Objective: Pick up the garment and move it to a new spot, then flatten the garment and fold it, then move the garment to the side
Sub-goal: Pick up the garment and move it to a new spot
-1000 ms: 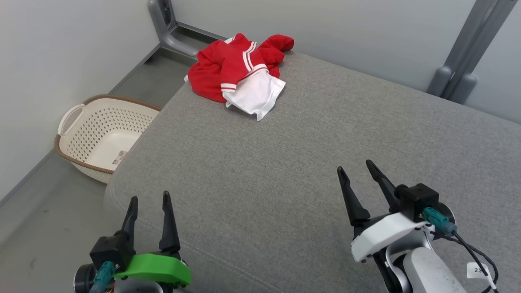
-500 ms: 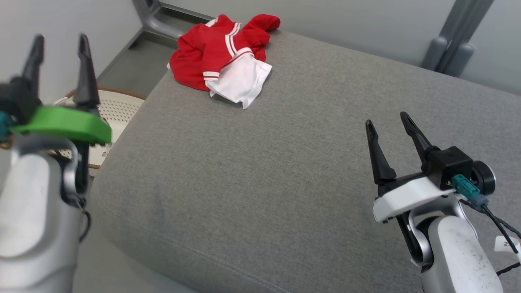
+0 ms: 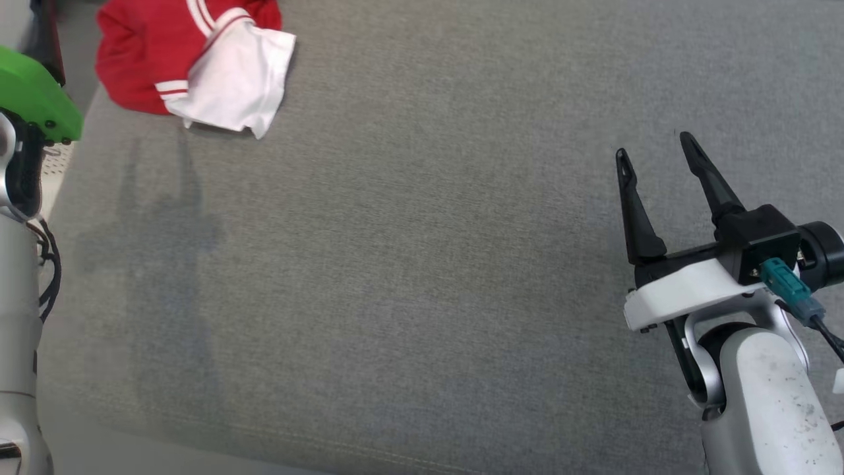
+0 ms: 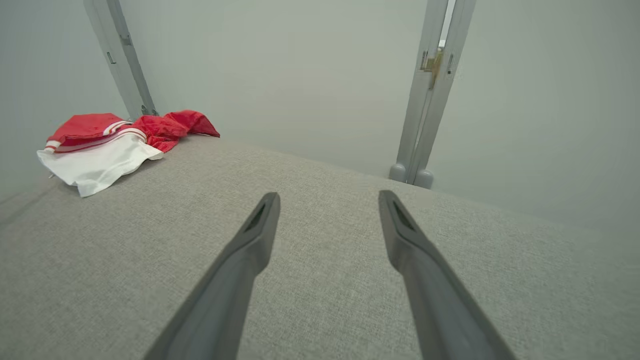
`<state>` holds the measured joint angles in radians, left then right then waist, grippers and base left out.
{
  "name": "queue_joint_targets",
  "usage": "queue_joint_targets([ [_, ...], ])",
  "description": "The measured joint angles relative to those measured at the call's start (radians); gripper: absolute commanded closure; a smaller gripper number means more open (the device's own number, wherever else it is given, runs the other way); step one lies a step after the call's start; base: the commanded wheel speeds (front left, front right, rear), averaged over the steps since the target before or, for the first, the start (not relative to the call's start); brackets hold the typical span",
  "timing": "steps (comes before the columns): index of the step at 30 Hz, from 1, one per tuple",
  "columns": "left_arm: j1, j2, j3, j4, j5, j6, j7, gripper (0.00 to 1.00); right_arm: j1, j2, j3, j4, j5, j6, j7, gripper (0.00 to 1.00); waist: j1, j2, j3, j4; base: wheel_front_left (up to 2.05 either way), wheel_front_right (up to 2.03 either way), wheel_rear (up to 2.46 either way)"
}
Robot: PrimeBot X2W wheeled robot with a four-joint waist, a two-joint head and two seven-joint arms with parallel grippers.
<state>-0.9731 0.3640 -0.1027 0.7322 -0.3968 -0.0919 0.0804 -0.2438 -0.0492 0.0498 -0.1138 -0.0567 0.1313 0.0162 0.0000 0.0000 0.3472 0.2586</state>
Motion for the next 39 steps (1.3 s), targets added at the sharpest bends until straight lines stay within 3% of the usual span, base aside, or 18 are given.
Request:
queue_joint_targets([
  [10,-0.009,-0.017,-0.076,0.19,-0.05,-0.033,0.05,0.0,-0.02,0.0,-0.035,-0.043,-0.013,0.0,0.009,0.0,0.0,0.0,0.164,-0.097,0.0,0.0,0.0],
  [16,-0.06,0.018,-0.051,0.286,-0.046,0.033,-0.032,0.0,-0.029,0.0,-0.036,-0.044,-0.016,0.0,0.01,0.0,0.0001,0.0001,0.211,-0.13,0.0,0.0,0.0],
  [17,-0.067,0.021,-0.05,0.304,-0.046,0.038,-0.044,0.05,-0.029,0.0,-0.035,-0.042,-0.016,0.0,0.01,0.0,0.0,0.0001,0.214,-0.135,0.0,0.0,0.0],
  [18,-0.073,0.023,-0.051,0.319,-0.046,0.039,-0.052,0.52,-0.029,0.0,-0.035,-0.039,-0.016,0.0,0.01,0.0,0.0001,0.0,0.215,-0.138,0.0,0.0,0.0],
  [19,-0.078,0.024,-0.052,0.332,-0.046,0.039,-0.058,0.77,-0.03,0.0,-0.034,-0.036,-0.016,0.0,0.01,0.0,0.0001,0.0001,0.214,-0.14,0.0,0.0,0.0],
  [21,-0.087,0.025,-0.053,0.359,-0.046,0.029,-0.075,1.0,-0.03,0.0,-0.034,-0.026,-0.012,0.0,0.006,0.0,0.0,0.0,0.206,-0.141,0.0,0.0,0.0],
  [35,-0.168,0.044,-0.167,0.362,0.015,-0.03,-0.195,1.0,0.006,-0.001,-0.056,0.12,0.071,0.0,-0.082,0.0,0.0001,0.0,0.034,-0.154,0.0,0.0,0.0],
  [39,-0.223,0.009,-0.227,0.333,0.038,-0.032,-0.181,1.0,0.046,0.0,-0.061,0.173,0.108,0.0,-0.109,0.0,0.0,0.0,-0.042,-0.168,0.0,0.0,0.0],
])
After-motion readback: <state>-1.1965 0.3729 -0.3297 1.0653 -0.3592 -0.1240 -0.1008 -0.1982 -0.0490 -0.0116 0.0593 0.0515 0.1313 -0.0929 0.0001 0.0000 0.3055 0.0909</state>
